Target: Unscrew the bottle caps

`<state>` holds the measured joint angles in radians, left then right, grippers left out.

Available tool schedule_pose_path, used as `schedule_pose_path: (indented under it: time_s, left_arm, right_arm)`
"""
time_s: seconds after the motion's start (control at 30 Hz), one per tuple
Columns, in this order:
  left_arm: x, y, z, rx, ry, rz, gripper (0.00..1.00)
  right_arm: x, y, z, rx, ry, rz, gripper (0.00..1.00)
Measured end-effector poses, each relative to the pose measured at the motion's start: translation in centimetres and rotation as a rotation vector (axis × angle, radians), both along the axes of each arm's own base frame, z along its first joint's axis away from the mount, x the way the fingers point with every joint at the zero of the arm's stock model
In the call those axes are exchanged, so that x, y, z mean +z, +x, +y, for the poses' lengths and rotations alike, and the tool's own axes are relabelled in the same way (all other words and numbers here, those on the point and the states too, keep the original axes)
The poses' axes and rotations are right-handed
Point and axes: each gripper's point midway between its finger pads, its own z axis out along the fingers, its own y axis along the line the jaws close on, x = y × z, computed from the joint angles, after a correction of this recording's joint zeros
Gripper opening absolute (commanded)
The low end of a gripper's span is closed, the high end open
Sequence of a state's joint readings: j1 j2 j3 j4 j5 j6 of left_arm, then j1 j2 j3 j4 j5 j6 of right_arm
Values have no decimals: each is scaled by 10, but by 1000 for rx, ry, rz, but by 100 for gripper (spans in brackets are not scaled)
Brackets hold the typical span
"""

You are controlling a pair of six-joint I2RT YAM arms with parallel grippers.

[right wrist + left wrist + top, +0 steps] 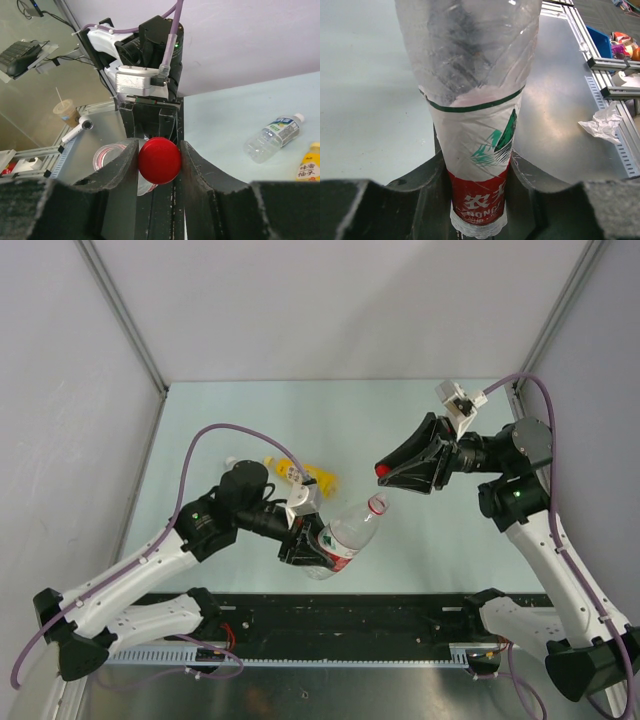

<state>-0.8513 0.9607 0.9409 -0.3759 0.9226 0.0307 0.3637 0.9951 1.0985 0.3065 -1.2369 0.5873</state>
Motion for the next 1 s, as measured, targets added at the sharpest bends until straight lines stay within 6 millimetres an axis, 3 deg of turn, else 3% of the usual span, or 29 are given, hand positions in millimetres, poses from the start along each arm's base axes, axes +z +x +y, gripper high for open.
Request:
schedule_pose_path:
  time_s: [0.27,0.6,0.77,1.0]
  left_arm:
    - [1,2,1,4,-3,-4,0]
    - [-1,20,6,128,7,-54,0]
    - [-8,43,9,262,39,-96,0]
    - [-11,70,18,421,71,-149,0]
  right_arm:
    - [4,14,-4,-71,20,5,0]
    - [2,64,-26,-370,42,85,0]
    - [-24,90,-33,-506,-14,182,0]
    - [-84,125,-50,-711,-127,310,0]
